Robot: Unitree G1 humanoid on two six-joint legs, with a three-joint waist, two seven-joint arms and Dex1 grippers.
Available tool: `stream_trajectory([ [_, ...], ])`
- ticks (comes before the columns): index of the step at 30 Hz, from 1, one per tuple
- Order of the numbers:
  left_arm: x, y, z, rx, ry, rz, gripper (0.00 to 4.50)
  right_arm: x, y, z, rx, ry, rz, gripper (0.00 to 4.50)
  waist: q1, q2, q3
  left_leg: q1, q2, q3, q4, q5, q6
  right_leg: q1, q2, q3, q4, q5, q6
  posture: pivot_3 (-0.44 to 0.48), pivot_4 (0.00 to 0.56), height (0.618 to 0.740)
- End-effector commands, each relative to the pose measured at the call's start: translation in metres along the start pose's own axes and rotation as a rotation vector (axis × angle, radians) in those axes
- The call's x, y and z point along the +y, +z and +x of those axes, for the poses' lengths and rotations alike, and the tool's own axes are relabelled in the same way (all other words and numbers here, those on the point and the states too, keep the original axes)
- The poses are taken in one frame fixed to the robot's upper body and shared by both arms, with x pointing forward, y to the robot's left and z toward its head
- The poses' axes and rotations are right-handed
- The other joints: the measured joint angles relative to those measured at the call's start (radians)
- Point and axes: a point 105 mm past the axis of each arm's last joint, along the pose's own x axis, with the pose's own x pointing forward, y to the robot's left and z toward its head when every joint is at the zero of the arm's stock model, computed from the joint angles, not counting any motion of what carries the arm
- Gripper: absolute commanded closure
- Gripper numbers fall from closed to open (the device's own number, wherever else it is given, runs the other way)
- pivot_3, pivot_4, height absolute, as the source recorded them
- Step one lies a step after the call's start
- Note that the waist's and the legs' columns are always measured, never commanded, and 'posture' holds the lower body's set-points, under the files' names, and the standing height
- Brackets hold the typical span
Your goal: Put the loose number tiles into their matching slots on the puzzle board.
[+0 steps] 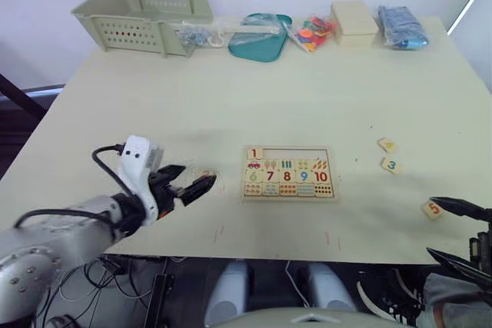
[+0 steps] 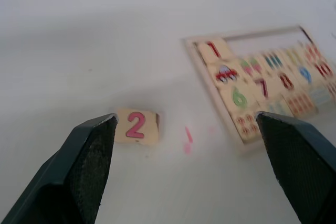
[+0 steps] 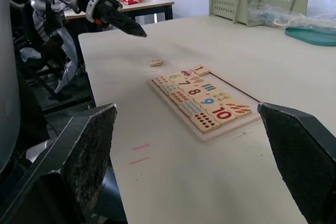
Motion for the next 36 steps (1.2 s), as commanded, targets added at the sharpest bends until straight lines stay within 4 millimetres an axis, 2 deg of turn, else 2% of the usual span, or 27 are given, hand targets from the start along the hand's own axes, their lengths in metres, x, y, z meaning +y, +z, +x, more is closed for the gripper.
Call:
stream_trajectory([
  [1,0.009,0.015,-0.014,-0.039,-0.155,0.166,0.04,0.003,0.004,0.002,-0.008,0.007,-0.025,0.00,0.000,0.001,0.001,0.000,0.000,0.000,0.000,0.000,0.000,0.000,0.001,0.000,0.000,0.000,0.000,0.000,0.150,0.740],
  [3,0.024,0.020,-0.018,-0.030,-0.231,0.244,0.04,0.005,0.003,0.004,-0.013,0.007,-0.026,0.00,0.000,0.002,0.001,0.000,0.001,0.000,-0.001,0.000,0.000,-0.001,0.001,0.000,0.000,0.000,0.000,0.000,0.150,0.740],
  [8,0.046,0.023,-0.024,0.078,-0.468,0.481,0.04,0.007,0.002,0.006,-0.018,0.001,-0.030,0.00,-0.003,0.004,0.003,0.000,0.000,0.002,-0.001,0.000,0.000,-0.001,0.001,0.001,0.000,0.000,0.000,0.000,0.150,0.740],
  [14,0.072,0.018,-0.002,0.142,-0.627,0.629,0.04,0.010,0.003,0.007,-0.019,-0.007,-0.046,0.00,-0.003,0.003,0.003,-0.002,0.001,0.002,0.000,0.000,0.001,-0.003,0.001,0.000,0.001,0.000,0.000,0.000,0.150,0.740],
  [22,0.086,-0.002,0.030,0.211,-0.683,0.715,0.04,0.017,0.008,0.009,-0.021,-0.002,-0.053,0.00,-0.018,0.000,0.005,-0.005,0.001,0.002,0.001,0.000,0.001,-0.007,0.000,0.000,0.002,0.000,0.001,0.000,0.150,0.740],
  [31,0.086,-0.014,0.050,0.225,-0.720,0.763,0.04,0.023,0.008,0.006,-0.018,-0.027,-0.052,0.00,-0.028,-0.002,0.006,-0.005,0.001,0.001,0.001,0.000,0.001,-0.007,0.001,0.000,0.003,0.000,0.001,0.000,0.150,0.740],
  [32,0.086,-0.015,0.051,0.225,-0.720,0.764,0.56,0.023,0.008,0.006,-0.018,-0.029,-0.052,0.00,-0.028,-0.002,0.006,-0.005,0.001,0.000,0.001,0.000,0.001,-0.007,0.001,-0.001,0.004,0.000,0.001,0.000,0.150,0.740],
  [33,0.087,-0.015,0.051,0.225,-0.720,0.766,0.83,0.023,0.008,0.006,-0.018,-0.031,-0.053,0.00,-0.028,-0.002,0.006,-0.005,0.001,0.000,0.001,0.000,0.001,-0.007,0.001,-0.001,0.004,0.000,0.001,0.000,0.150,0.740],
  [35,0.087,-0.016,0.052,0.228,-0.722,0.784,1.74,0.024,0.008,0.006,-0.018,-0.037,-0.054,0.00,-0.028,-0.002,0.006,-0.005,0.001,0.000,0.001,0.000,0.001,-0.007,0.001,-0.001,0.004,0.000,0.001,0.000,0.150,0.740],
  [36,0.087,-0.015,0.052,0.228,-0.720,0.789,1.74,0.024,0.008,0.006,-0.018,-0.040,-0.055,0.00,-0.029,-0.002,0.006,-0.005,0.001,0.000,0.001,0.000,0.001,-0.007,0.001,-0.001,0.004,0.000,0.001,0.000,0.150,0.740],
])
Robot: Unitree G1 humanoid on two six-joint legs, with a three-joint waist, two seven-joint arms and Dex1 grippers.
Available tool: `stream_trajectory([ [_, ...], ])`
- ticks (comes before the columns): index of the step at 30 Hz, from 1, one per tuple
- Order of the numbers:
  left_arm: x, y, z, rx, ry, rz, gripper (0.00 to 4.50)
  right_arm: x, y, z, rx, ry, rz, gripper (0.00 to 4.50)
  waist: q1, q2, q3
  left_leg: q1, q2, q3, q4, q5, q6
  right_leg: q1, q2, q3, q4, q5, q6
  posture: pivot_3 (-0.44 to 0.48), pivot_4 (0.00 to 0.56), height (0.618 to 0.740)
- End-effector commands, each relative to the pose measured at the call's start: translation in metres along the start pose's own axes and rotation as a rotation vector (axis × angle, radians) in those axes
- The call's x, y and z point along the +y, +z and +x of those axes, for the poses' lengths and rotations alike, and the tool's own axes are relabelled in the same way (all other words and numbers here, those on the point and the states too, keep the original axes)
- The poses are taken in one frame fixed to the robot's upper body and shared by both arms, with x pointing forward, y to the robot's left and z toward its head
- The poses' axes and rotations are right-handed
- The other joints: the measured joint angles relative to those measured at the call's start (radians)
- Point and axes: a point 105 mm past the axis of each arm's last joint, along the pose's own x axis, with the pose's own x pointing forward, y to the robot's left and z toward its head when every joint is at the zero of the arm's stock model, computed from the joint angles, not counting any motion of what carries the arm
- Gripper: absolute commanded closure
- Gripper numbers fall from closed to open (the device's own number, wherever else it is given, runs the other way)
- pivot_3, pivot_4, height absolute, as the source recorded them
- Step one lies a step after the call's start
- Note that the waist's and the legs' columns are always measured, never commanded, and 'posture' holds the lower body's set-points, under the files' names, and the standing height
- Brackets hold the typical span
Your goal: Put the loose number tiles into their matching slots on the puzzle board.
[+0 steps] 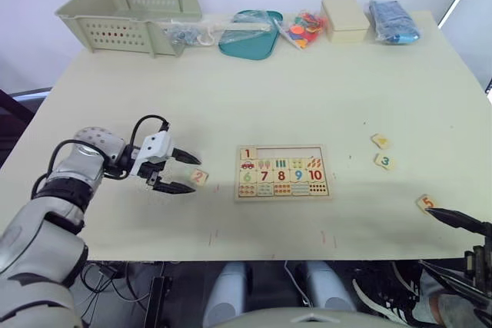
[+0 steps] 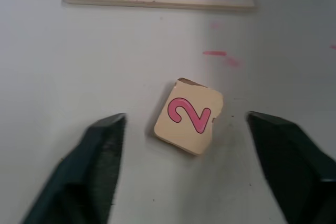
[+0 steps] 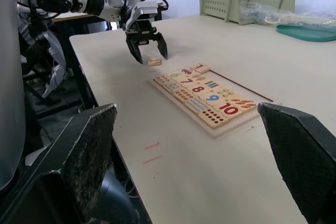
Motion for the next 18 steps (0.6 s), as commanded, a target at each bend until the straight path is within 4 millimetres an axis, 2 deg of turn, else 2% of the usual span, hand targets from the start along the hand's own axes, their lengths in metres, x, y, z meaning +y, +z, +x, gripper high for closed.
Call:
stream_trajectory([
  [1,-0.0025,-0.0016,-0.0043,0.020,-0.024,0.027,1.74,0.0021,0.0079,-0.0013,-0.009,-0.009,-0.047,0.00,-0.001,0.000,0.000,0.000,0.000,0.000,0.000,0.000,0.000,0.000,0.000,0.000,0.000,0.000,0.000,0.000,0.150,0.740],
  [18,-0.0043,-0.0021,-0.0053,0.032,-0.030,0.065,1.74,0.0017,0.0044,0.0008,-0.015,-0.021,-0.047,0.00,0.000,0.000,0.000,0.000,0.000,0.000,0.000,0.000,0.000,0.000,0.000,0.000,0.001,0.000,0.000,0.000,0.150,0.740],
])
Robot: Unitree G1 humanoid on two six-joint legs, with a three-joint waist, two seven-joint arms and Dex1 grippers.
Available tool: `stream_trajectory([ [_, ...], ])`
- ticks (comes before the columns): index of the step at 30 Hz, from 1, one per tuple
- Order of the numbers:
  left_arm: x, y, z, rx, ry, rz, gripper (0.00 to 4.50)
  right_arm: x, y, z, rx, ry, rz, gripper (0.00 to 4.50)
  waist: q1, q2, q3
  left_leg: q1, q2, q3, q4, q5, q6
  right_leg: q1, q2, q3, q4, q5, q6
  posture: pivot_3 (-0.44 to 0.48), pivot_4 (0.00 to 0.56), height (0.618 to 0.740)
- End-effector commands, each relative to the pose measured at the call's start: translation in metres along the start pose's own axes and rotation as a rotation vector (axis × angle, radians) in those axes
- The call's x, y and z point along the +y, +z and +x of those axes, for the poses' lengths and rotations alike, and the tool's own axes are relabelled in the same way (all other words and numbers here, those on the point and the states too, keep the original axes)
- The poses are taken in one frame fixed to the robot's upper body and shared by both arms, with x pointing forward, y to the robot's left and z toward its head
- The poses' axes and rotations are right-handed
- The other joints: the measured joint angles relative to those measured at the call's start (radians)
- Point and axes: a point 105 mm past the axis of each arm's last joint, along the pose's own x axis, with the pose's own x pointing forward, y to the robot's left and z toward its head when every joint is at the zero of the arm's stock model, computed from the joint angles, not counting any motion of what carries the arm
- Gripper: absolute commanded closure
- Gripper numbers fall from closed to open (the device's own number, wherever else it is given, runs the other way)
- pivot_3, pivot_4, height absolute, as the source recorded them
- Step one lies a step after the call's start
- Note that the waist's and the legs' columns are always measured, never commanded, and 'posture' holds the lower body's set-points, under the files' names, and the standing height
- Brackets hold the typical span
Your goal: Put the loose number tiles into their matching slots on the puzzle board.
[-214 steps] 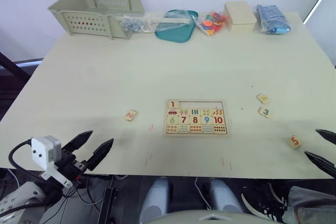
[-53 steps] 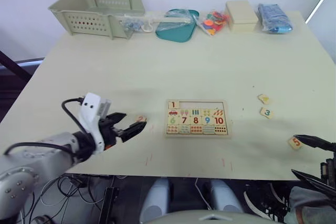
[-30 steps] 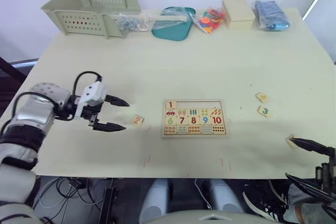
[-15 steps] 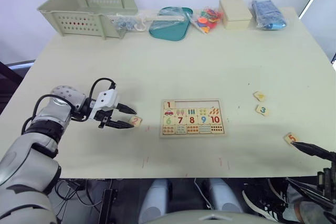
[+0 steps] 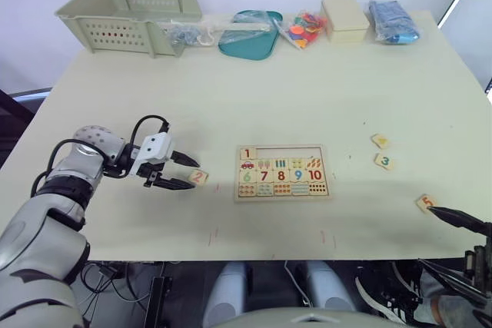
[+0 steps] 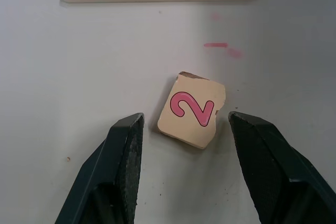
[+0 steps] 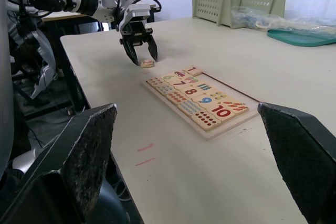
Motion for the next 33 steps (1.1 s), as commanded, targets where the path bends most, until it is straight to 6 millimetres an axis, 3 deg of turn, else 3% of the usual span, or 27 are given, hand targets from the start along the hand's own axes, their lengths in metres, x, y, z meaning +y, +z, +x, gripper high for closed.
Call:
stream_trajectory([
  [1,-0.004,-0.001,-0.005,0.018,-0.029,0.021,1.74,0.002,0.004,0.001,-0.007,0.008,-0.024,0.00,0.000,0.000,0.000,0.000,0.000,0.000,0.000,0.000,0.000,0.000,0.000,0.000,0.000,0.000,0.000,0.000,0.150,0.740],
  [18,-0.006,-0.002,-0.006,0.021,-0.029,0.027,1.74,0.005,0.002,0.000,-0.003,-0.002,-0.017,0.00,0.000,0.000,0.000,0.000,0.000,0.000,0.000,0.000,0.000,0.000,0.000,0.000,0.000,0.000,0.000,0.000,0.150,0.740],
  [22,-0.006,0.000,-0.007,0.001,-0.019,0.016,3.42,0.005,0.002,0.001,-0.003,-0.002,-0.014,0.00,-0.001,0.000,0.000,0.000,0.000,0.000,0.000,0.000,0.000,0.000,0.000,0.000,0.001,0.000,0.000,0.000,0.150,0.740],
  [23,-0.007,0.001,-0.008,-0.013,-0.015,0.010,3.58,0.006,0.002,0.001,-0.002,-0.003,-0.014,0.00,-0.001,0.000,0.000,0.000,0.000,0.000,0.000,0.000,0.000,0.000,0.000,0.000,0.001,0.000,0.000,0.000,0.150,0.740],
  [27,-0.011,0.005,-0.012,-0.046,-0.005,-0.008,3.58,0.006,0.001,0.000,-0.001,-0.004,-0.013,0.00,-0.001,0.000,0.000,0.000,0.000,-0.002,0.000,0.000,0.000,0.000,0.000,0.000,0.001,0.000,0.000,0.000,0.150,0.740],
  [33,-0.004,0.054,-0.024,-0.126,0.118,-0.079,3.58,0.004,0.001,0.001,-0.009,-0.018,-0.021,0.00,0.004,0.000,0.000,0.000,0.003,-0.006,0.001,0.000,0.000,0.000,0.000,0.000,0.001,0.000,0.000,0.000,0.150,0.740],
])
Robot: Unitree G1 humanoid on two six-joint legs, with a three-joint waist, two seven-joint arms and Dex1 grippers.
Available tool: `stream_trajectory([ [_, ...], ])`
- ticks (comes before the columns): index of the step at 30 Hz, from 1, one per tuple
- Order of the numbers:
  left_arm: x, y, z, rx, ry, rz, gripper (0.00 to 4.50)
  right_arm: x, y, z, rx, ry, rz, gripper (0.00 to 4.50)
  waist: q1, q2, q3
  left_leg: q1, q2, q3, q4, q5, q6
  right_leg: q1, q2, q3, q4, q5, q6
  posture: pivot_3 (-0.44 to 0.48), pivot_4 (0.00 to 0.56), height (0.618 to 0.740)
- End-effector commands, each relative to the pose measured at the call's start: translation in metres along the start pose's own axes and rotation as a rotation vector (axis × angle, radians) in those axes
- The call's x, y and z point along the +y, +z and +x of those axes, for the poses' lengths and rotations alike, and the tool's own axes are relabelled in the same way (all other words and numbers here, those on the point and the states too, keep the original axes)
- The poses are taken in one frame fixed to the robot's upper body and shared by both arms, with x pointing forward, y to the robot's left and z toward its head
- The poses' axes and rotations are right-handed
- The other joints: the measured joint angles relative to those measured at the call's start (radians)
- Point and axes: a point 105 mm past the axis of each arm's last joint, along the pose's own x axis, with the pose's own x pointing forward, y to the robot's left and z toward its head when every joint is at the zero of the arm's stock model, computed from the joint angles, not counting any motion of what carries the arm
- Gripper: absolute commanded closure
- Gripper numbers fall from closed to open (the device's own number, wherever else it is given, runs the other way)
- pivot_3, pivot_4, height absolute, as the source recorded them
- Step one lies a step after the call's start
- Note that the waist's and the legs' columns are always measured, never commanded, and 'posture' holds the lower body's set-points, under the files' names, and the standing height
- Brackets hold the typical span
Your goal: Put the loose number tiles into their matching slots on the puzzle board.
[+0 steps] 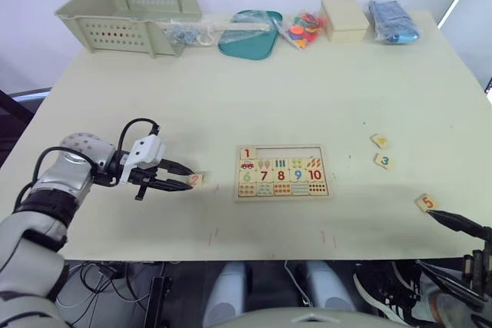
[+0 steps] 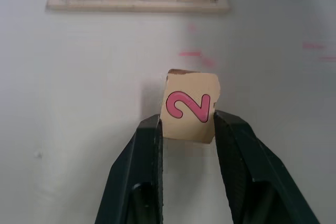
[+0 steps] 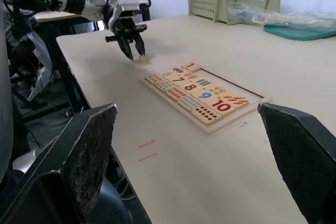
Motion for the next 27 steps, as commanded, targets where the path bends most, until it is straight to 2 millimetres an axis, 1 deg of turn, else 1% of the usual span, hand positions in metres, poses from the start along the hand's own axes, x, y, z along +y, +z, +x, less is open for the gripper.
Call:
stream_trajectory([
  [1,0.008,0.042,-0.009,-0.044,0.095,0.006,3.58,0.000,0.006,0.002,-0.014,-0.002,-0.042,0.00,0.004,0.000,0.000,0.000,0.000,-0.001,0.000,0.000,0.000,0.000,-0.001,-0.001,0.000,0.000,0.000,0.000,0.150,0.740],
  [2,0.008,0.054,-0.009,-0.033,0.109,-0.007,3.58,-0.001,0.006,0.002,-0.017,-0.005,-0.046,0.00,0.004,0.000,0.000,0.000,0.000,-0.001,0.000,0.000,0.000,0.000,-0.001,-0.001,0.000,0.000,0.000,0.000,0.150,0.740],
  [4,0.006,0.068,-0.008,0.001,0.126,-0.005,3.58,-0.002,0.007,0.003,-0.022,-0.010,-0.051,0.00,0.005,0.000,0.000,0.001,0.000,-0.001,0.000,0.000,0.000,0.001,-0.001,-0.001,0.000,0.000,0.000,0.000,0.150,0.740],
  [6,0.007,0.087,-0.003,0.001,0.146,-0.022,3.58,-0.003,0.008,0.003,-0.023,-0.013,-0.057,0.00,0.004,0.000,0.000,0.001,-0.001,-0.001,0.000,0.000,0.000,0.002,0.000,-0.001,0.000,0.000,0.000,0.000,0.150,0.740],
  [7,0.009,0.093,-0.001,0.043,0.169,-0.001,3.58,-0.003,0.009,0.003,-0.024,-0.015,-0.060,0.00,0.005,0.000,0.000,0.001,-0.001,0.000,0.000,0.000,0.000,0.002,0.000,-0.001,0.000,0.000,0.000,0.000,0.150,0.740],
  [9,0.012,0.105,0.004,0.088,0.194,-0.039,3.58,-0.004,0.010,0.002,-0.024,-0.019,-0.066,0.00,0.005,0.000,0.000,0.001,-0.001,0.003,0.000,0.000,0.000,0.002,0.000,-0.002,0.000,0.000,0.000,0.000,0.150,0.740],
  [11,0.012,0.118,0.012,0.125,0.183,-0.032,3.58,-0.004,0.011,0.001,-0.020,-0.024,-0.080,0.00,0.004,0.000,0.000,0.001,-0.003,0.003,0.000,0.000,0.000,0.002,0.001,-0.002,0.000,0.000,0.000,0.000,0.150,0.740],
  [14,0.011,0.126,0.021,0.220,0.132,-0.005,3.58,-0.006,0.012,0.001,-0.018,-0.033,-0.097,0.00,0.001,0.000,0.000,0.002,-0.004,0.004,0.000,0.000,0.000,0.003,0.001,-0.001,0.000,0.000,0.000,0.000,0.150,0.740],
  [16,0.011,0.135,0.028,0.230,0.096,-0.003,3.58,-0.005,0.014,0.001,-0.020,-0.041,-0.106,0.00,-0.001,0.000,0.000,0.002,-0.003,0.005,0.000,0.000,0.000,0.003,0.002,0.000,0.000,0.000,0.000,0.000,0.150,0.740],
  [18,0.017,0.139,0.036,0.275,0.101,-0.007,3.58,-0.003,0.014,0.000,-0.019,-0.049,-0.109,0.00,0.001,0.000,0.000,0.002,-0.003,0.005,0.000,0.000,0.000,0.003,0.002,-0.001,-0.001,0.000,0.000,0.000,0.150,0.740],
  [22,0.026,0.139,0.050,0.352,0.084,-0.034,3.58,-0.002,0.014,0.000,-0.019,-0.060,-0.117,0.00,0.004,0.000,0.000,0.001,-0.004,0.005,0.001,0.000,0.000,0.003,0.002,-0.001,-0.001,0.000,0.000,0.000,0.150,0.740],
  [27,0.036,0.133,0.067,0.450,0.058,-0.077,3.58,-0.001,0.014,0.000,-0.019,-0.064,-0.121,0.00,0.002,0.000,0.000,0.001,-0.004,0.005,0.001,0.000,0.000,0.003,0.002,0.000,-0.001,0.000,0.000,0.000,0.150,0.740],
])
